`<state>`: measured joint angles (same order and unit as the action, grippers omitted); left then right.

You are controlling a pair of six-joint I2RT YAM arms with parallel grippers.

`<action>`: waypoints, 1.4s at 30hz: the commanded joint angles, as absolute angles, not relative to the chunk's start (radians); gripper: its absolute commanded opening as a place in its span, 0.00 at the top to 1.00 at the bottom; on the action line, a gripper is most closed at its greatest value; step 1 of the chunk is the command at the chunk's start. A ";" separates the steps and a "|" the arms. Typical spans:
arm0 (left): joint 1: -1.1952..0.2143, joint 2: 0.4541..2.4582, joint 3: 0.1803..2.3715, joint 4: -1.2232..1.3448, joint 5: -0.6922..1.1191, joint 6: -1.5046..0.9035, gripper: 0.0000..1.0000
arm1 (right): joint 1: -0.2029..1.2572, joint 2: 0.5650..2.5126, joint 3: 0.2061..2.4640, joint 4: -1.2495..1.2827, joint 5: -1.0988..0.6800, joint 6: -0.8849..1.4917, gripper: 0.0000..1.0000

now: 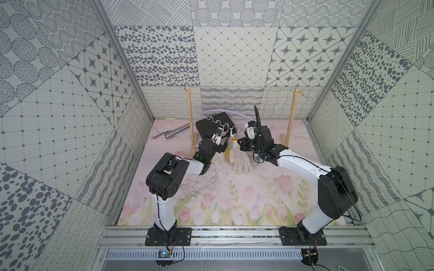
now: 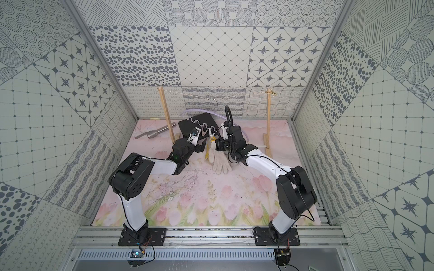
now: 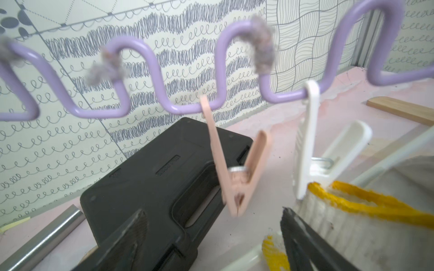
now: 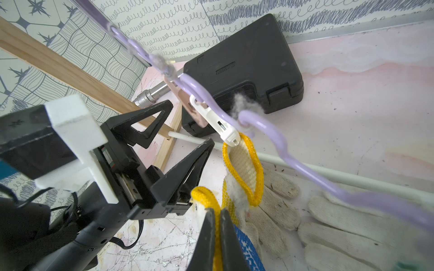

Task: Clip the gloves onto a hanger to dry
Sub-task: Open the clamp at the hanger.

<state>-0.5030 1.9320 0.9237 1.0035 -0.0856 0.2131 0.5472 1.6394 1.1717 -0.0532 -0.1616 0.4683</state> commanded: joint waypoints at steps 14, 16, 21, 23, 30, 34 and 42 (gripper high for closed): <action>-0.508 2.033 1.069 1.169 -0.126 0.274 0.07 | 0.531 1.621 1.163 0.025 -0.197 0.499 1.00; -0.508 2.040 1.076 1.172 -0.114 0.274 0.08 | 0.529 1.623 1.160 0.027 -0.198 0.498 1.00; -0.508 2.055 1.095 1.159 -0.100 0.273 0.09 | 0.526 1.622 1.157 0.032 -0.205 0.503 1.00; -0.509 2.061 1.104 1.156 -0.103 0.272 0.09 | 0.523 1.621 1.153 0.035 -0.207 0.505 1.00; -0.509 2.075 1.120 1.159 -0.100 0.277 0.14 | 0.518 1.618 1.146 0.046 -0.212 0.509 1.00; -0.510 2.074 1.120 1.154 -0.078 0.279 0.23 | 0.514 1.622 1.143 0.051 -0.217 0.512 1.00; -0.515 2.064 1.114 1.140 -0.041 0.285 0.37 | 0.506 1.622 1.138 0.057 -0.225 0.514 1.00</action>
<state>-0.5114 2.0697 1.1088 1.1076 -0.0834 0.2726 0.5125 1.6390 1.1503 0.0029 -0.2169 0.5095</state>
